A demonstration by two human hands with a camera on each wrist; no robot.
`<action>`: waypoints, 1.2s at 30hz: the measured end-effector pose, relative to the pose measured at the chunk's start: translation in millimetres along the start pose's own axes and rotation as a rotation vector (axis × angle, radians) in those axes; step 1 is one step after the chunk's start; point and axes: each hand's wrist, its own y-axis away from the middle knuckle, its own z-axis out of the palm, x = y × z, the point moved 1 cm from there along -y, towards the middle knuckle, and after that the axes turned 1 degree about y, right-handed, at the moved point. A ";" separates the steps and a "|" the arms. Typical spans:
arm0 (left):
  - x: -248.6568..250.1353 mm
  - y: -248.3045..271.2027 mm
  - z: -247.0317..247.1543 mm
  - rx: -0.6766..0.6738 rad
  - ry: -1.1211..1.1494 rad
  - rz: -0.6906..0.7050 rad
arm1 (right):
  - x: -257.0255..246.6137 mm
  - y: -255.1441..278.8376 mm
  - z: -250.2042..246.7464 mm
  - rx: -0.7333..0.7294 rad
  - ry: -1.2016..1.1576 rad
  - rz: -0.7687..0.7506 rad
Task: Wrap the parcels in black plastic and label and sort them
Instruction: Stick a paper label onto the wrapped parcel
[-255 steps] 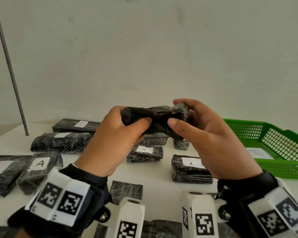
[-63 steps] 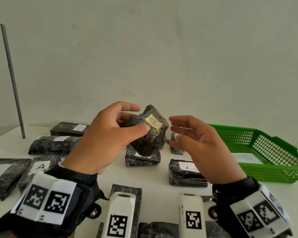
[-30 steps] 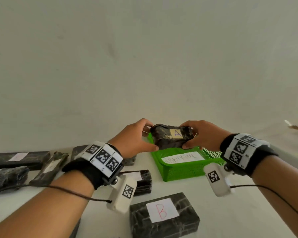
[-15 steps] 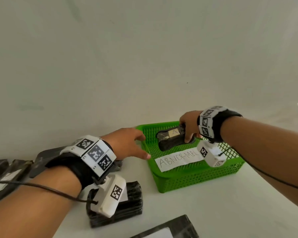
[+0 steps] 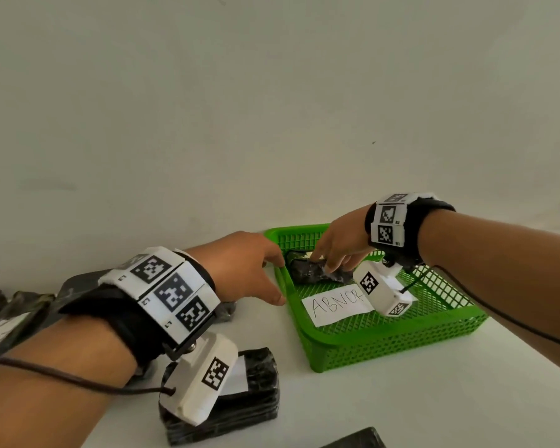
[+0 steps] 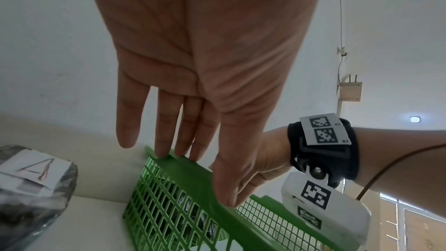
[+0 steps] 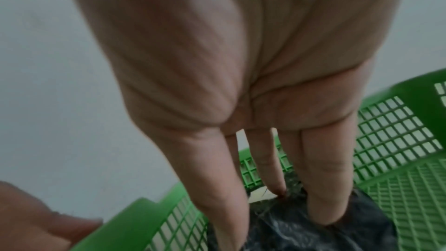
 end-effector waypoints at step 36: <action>-71.1 226.5 -13.7 0.270 0.271 -0.260 | -191.6 171.7 99.8 0.366 0.117 -0.325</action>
